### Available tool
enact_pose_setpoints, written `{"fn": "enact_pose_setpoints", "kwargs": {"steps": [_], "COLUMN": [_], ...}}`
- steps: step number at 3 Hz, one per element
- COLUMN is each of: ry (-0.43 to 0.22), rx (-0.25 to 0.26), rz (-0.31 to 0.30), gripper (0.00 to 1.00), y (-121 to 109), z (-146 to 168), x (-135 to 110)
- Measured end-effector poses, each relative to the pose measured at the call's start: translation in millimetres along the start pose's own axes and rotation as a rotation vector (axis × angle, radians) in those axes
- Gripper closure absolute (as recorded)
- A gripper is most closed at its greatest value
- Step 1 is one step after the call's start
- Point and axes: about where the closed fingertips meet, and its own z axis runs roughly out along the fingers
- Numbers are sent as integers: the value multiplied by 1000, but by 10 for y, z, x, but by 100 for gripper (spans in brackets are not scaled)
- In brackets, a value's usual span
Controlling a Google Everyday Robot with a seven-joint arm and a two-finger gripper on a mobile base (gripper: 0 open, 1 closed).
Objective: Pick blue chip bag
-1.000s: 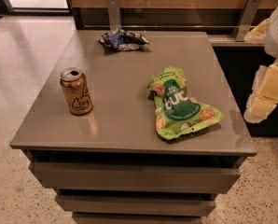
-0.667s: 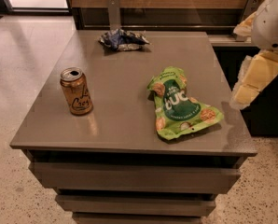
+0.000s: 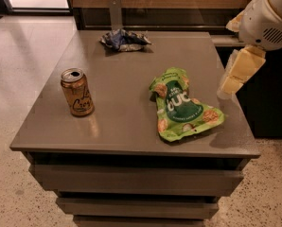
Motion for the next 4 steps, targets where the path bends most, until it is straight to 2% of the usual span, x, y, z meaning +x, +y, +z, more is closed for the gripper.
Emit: {"fn": "enact_pose_setpoints", "kwargs": {"steps": [1,3,4], "ry": [-25,-160,-203], "rx": [30,123,129], "rz": [11,-15,-9], "gripper": [0,0,0], "y": [-136,-879,-1263], "z": [72,377,668], "x": [-41,-423,-617]}}
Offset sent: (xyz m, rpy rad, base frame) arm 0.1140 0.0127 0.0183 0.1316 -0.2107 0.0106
